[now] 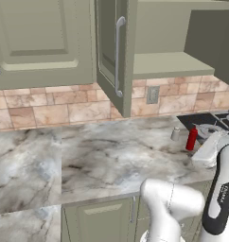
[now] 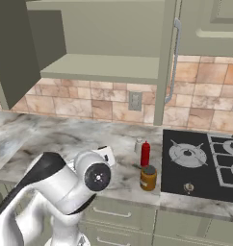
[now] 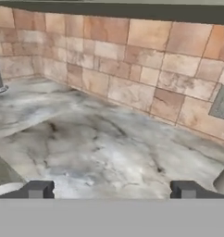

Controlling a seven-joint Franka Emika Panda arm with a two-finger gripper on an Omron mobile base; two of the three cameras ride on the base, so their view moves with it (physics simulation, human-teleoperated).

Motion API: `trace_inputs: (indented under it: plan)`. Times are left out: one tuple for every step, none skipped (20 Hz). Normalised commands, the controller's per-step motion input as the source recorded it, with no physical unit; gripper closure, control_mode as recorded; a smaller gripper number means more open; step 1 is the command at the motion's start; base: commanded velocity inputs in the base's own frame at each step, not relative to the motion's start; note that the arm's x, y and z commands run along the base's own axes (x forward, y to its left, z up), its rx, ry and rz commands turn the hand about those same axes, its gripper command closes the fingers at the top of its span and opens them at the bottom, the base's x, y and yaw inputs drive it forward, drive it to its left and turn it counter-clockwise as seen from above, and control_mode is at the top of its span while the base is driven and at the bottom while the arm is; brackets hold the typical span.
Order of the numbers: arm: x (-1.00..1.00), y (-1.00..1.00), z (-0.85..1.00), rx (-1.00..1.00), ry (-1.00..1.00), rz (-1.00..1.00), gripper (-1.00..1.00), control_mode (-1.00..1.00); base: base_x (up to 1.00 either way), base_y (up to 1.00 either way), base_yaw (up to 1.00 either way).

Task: Collect the turmeric, ketchup, and shaker from the cabinet and place them next to the stove.

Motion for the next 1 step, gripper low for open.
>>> trace_inputs:
  plan:
    - [0.0,1.0,0.27,-0.15,0.0,0.0,-1.0,-1.0,0.0,0.0,0.0]
